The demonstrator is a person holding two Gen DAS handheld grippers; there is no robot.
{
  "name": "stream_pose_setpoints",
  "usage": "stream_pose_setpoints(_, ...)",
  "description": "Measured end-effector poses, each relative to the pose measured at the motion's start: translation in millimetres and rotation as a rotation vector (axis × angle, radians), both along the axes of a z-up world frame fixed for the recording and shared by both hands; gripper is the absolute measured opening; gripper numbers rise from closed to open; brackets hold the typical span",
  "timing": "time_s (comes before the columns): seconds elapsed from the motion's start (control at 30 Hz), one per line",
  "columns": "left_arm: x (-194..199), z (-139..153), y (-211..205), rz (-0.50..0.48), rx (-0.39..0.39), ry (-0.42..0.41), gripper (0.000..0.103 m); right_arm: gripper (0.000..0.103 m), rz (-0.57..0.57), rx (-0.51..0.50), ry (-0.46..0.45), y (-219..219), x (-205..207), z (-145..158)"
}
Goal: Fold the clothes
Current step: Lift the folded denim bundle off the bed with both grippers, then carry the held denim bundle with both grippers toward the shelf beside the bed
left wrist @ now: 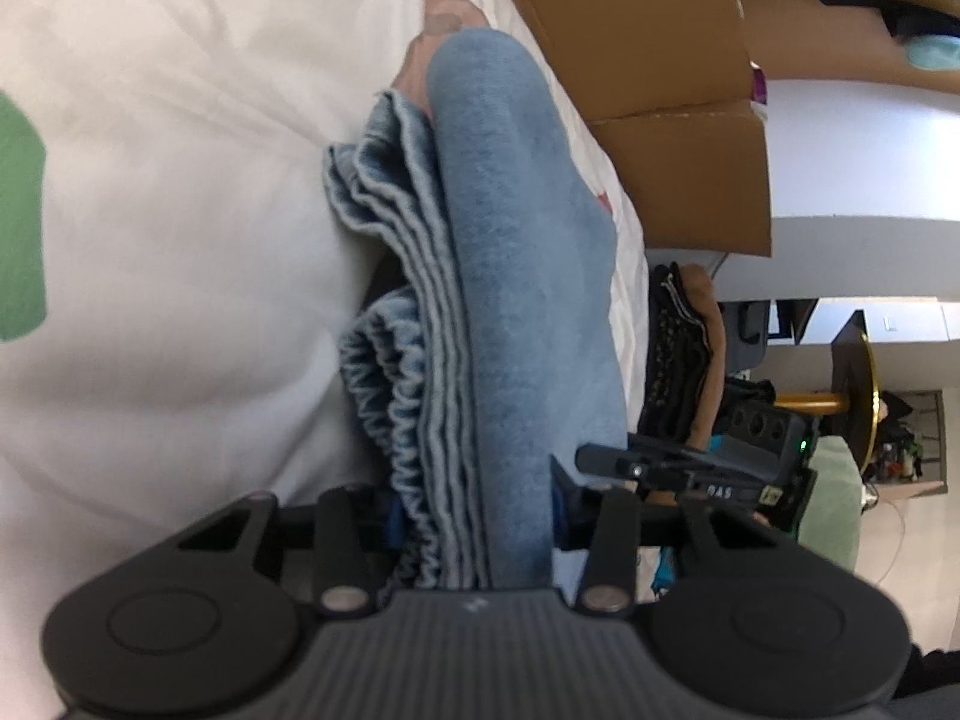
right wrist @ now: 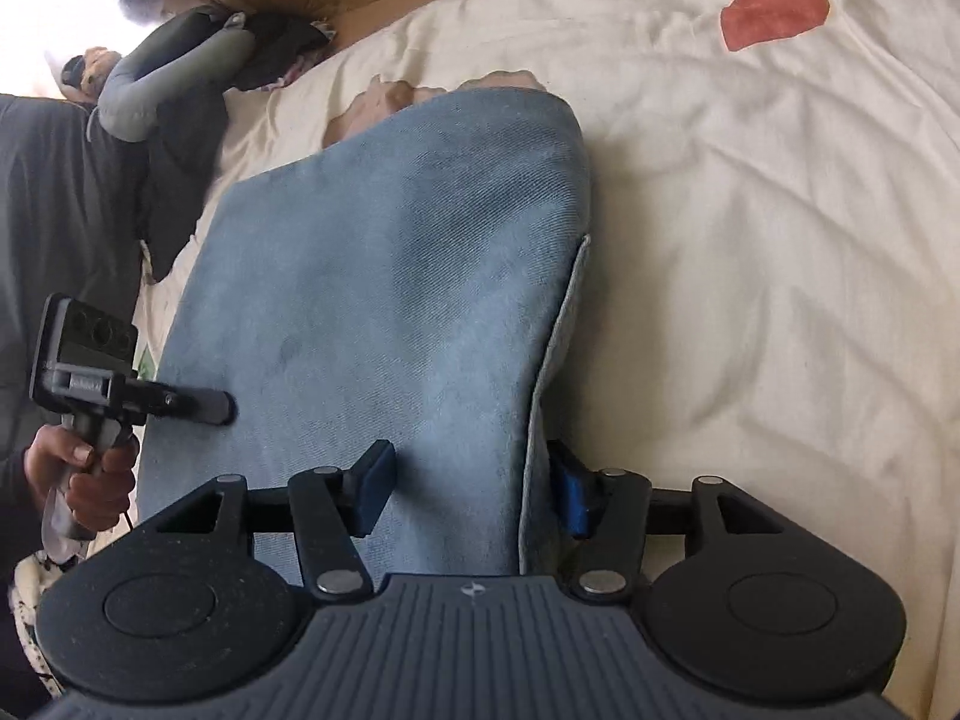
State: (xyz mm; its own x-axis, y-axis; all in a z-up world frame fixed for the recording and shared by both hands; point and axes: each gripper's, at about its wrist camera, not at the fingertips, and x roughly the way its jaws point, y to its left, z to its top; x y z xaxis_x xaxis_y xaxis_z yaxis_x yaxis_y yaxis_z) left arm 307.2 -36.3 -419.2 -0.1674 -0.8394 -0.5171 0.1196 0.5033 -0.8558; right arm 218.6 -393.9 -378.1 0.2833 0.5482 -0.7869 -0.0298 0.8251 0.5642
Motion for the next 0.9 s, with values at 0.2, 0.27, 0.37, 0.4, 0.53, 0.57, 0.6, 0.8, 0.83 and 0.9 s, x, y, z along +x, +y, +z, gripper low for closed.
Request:
stream_pose_setpoints(0.2, 2, -2, 2, -0.004, 0.003, 0.015, 0.045, 0.057, -0.061, 0.091, -0.011, -10, 2, -12)
stream_pose_setpoints(0.27, 3, -2, 2, -0.005, 0.005, 0.018, 0.045, 0.057, -0.067, 0.103, -0.019, -11, 4, -13)
stream_pose_setpoints(0.37, 4, -1, 1, -0.011, 0.010, 0.025, 0.045, 0.052, -0.063, 0.119, -0.016, -10, 8, -13)
stream_pose_setpoints(0.4, 5, -1, 1, -0.013, 0.011, 0.027, 0.045, 0.051, -0.067, 0.130, -0.012, -11, 8, -12)
stream_pose_setpoints(0.53, 7, -1, 2, -0.019, 0.019, 0.030, 0.046, 0.050, -0.087, 0.186, 0.003, -21, 8, -5)
stream_pose_setpoints(0.57, 7, -1, 2, -0.020, 0.021, 0.030, 0.046, 0.050, -0.092, 0.208, 0.004, -24, 8, -3)
stream_pose_setpoints(0.6, 7, -1, 2, -0.020, 0.021, 0.032, 0.046, 0.050, -0.096, 0.229, 0.006, -27, 7, -2)
stream_pose_setpoints(0.8, 5, -1, 2, -0.013, 0.023, 0.031, 0.047, 0.050, -0.100, 0.263, 0.055, -26, 13, -22)
stream_pose_setpoints(0.83, 4, 0, 2, -0.012, 0.024, 0.026, 0.047, 0.050, -0.098, 0.262, 0.059, -24, 13, -23)
stream_pose_setpoints(0.9, 1, 1, 4, -0.003, 0.024, 0.023, 0.048, 0.050, -0.083, 0.255, 0.060, -19, 15, -24)
